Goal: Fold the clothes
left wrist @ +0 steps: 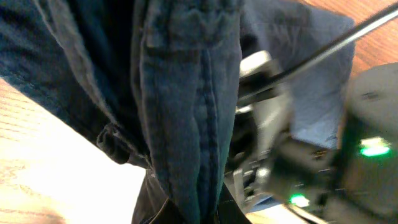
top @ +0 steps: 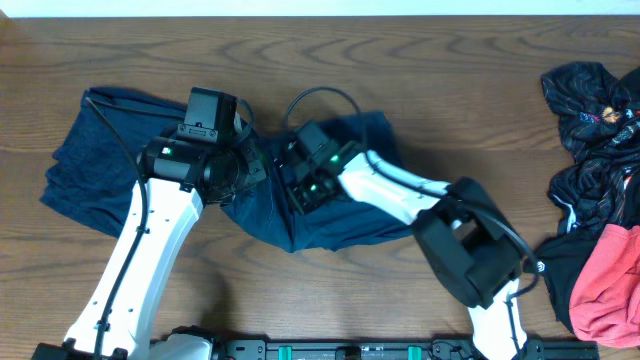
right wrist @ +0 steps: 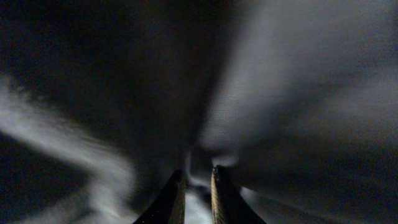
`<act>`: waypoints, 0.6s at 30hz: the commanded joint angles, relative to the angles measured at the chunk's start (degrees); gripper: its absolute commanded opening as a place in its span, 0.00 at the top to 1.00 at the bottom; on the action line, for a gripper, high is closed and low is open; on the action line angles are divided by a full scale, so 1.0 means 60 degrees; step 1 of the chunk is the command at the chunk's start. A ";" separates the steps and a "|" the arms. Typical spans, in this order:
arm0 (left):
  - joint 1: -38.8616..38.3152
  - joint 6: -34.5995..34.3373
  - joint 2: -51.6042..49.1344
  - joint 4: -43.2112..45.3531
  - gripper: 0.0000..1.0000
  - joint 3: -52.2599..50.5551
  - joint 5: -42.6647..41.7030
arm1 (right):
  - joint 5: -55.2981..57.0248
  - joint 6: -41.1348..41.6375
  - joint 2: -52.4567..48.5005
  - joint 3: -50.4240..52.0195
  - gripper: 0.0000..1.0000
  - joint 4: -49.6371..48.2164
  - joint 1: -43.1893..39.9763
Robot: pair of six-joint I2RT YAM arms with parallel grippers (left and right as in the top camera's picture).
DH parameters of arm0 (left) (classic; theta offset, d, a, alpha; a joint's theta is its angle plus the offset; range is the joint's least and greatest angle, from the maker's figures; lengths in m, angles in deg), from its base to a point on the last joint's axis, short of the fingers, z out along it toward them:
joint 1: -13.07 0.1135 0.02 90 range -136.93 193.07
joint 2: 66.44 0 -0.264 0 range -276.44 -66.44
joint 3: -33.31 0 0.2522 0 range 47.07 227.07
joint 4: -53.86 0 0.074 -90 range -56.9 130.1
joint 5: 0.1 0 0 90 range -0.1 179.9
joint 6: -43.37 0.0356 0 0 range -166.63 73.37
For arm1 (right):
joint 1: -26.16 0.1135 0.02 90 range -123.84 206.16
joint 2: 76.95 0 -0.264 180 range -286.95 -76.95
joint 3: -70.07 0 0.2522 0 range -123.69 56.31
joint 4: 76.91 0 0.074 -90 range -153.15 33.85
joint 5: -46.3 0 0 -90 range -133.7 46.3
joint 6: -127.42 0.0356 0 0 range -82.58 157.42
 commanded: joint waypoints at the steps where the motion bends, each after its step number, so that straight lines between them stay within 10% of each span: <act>1: 0.0007 0.0168 0.0164 -0.0044 0.94 0.0306 0.0193 | 0.0914 0.0135 0.1257 -0.0058 0.83 0.0113 -0.0831; 18: 0.0007 0.0149 0.0160 -0.0029 0.94 0.0306 0.0321 | 0.2528 -0.0557 0.1632 0.0761 0.82 0.2269 -0.3785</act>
